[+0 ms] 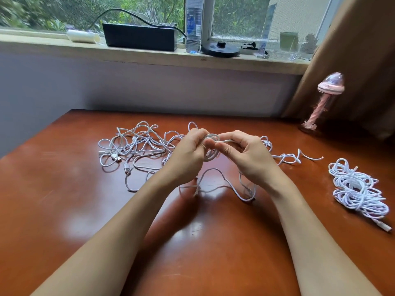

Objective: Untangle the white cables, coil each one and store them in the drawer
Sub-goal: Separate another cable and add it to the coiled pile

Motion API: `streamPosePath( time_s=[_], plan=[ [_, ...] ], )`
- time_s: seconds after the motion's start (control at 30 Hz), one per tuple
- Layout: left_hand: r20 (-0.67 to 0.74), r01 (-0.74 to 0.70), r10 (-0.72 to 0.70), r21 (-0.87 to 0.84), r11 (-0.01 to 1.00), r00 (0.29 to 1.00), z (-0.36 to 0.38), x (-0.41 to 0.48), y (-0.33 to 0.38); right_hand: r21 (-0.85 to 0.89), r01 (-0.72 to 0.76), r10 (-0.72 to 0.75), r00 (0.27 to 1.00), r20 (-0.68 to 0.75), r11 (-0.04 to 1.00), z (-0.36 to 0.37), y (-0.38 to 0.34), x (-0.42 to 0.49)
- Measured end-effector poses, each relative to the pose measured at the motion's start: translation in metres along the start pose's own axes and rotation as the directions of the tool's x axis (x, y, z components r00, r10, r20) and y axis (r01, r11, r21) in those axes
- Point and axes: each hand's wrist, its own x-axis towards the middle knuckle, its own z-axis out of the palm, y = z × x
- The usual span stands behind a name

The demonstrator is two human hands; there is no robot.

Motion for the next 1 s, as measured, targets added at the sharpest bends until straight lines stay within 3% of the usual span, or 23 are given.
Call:
streamPosePath(
  time_s=[0.17, 0.3, 0.5, 0.7, 0.83, 1.0],
  plan=[
    [-0.013, -0.058, 0.060, 0.102, 0.993, 0.998, 0.001, -0.001, 0.000, -0.099, 0.000, -0.001, 1.000, -0.007, 0.995, 0.001, 0.001, 0.000],
    [-0.077, -0.118, 0.126, 0.101, 0.988, 0.989, 0.006, -0.001, -0.001, -0.035, 0.035, -0.038, 0.997, -0.067, 0.999, 0.002, -0.003, 0.001],
    [-0.146, -0.066, 0.056, -0.062, 0.996, 0.988, 0.008, 0.001, -0.002, -0.002, 0.055, -0.055, 0.988, -0.147, 0.998, 0.004, -0.004, 0.000],
    [-0.156, -0.123, 0.114, -0.054, 0.991, 0.981, 0.008, -0.001, 0.002, 0.126, 0.042, -0.010, 0.969, -0.246, 0.991, 0.004, -0.006, 0.002],
    [-0.229, -0.082, 0.031, -0.217, 0.973, 0.973, 0.010, -0.002, 0.006, 0.182, 0.038, 0.011, 0.965, -0.261, 0.982, 0.008, -0.011, 0.000],
    [-0.241, -0.096, 0.051, -0.178, 0.979, 0.969, 0.006, -0.002, 0.006, 0.185, -0.008, 0.055, 0.968, -0.246, 0.983, 0.008, -0.014, 0.000]
  ],
)
